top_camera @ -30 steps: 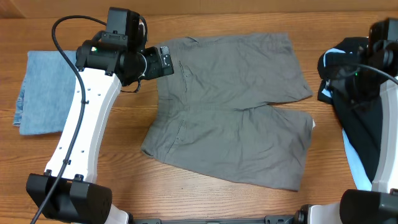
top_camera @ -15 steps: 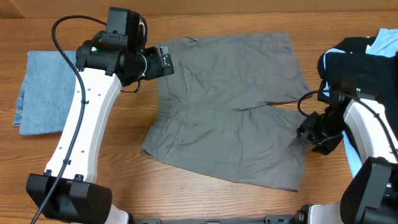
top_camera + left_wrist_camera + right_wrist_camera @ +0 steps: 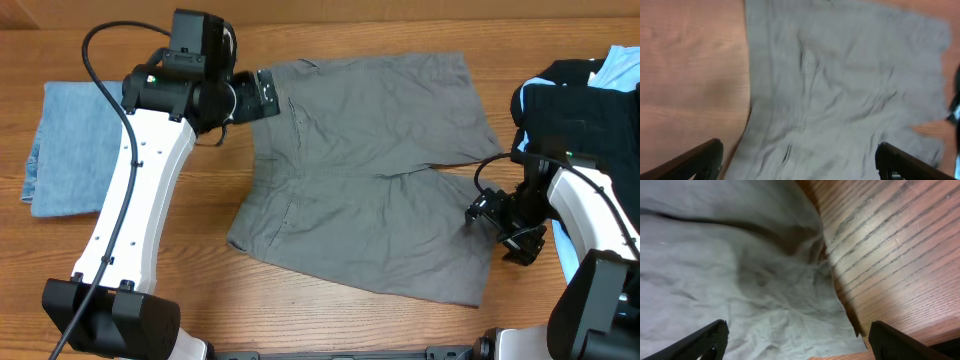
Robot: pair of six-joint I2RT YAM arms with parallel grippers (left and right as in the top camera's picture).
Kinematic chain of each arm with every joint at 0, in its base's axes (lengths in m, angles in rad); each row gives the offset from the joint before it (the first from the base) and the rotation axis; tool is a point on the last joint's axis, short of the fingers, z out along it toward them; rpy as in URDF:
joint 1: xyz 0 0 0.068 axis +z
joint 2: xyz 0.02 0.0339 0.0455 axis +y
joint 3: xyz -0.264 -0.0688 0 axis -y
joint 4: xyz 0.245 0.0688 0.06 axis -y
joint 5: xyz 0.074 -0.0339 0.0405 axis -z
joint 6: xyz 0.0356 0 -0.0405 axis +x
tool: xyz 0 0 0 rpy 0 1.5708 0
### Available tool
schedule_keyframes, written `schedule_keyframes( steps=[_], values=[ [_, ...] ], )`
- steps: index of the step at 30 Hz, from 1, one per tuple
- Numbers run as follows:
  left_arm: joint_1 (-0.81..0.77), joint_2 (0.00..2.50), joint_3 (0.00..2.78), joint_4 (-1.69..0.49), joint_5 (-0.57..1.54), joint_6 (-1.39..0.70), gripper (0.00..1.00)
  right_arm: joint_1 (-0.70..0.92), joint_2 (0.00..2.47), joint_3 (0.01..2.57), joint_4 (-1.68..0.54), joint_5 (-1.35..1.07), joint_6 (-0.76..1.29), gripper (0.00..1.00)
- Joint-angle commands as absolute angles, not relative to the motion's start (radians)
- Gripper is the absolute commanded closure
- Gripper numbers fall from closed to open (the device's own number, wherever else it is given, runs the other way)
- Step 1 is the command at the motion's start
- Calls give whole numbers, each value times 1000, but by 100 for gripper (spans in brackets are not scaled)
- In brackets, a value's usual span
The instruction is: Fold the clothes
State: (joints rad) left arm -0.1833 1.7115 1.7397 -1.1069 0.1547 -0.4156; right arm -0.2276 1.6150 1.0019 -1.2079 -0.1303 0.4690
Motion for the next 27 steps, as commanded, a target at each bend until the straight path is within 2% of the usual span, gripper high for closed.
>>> schedule_keyframes(
  steps=[1, 5, 12, 18, 24, 25, 27],
  values=[
    [-184, 1728, 1720, -1217, 118, -385, 0, -227, 1607, 953, -1195, -144, 536, 7],
    [-184, 1730, 1565, -1201, 119, -381, 0, -227, 1607, 920, -1214, -140, 633, 9],
    [-184, 1730, 1298, -1060, 119, -381, 0, -225, 1607, 834, -1123, -141, 649, 9],
    [-184, 1730, 1283, -1095, 115, -381, 0, -225, 1607, 669, -954, -172, 667, 10],
    [-184, 1730, 1224, -1111, 74, -381, 0, -224, 1607, 638, -909, -230, 655, 21],
    [-184, 1730, 1197, -1111, 75, -382, 2, -224, 1607, 638, -909, -230, 655, 22],
    [-184, 1730, 1166, -1110, 75, -382, 17, -224, 1607, 638, -910, -230, 655, 23]
  ],
)
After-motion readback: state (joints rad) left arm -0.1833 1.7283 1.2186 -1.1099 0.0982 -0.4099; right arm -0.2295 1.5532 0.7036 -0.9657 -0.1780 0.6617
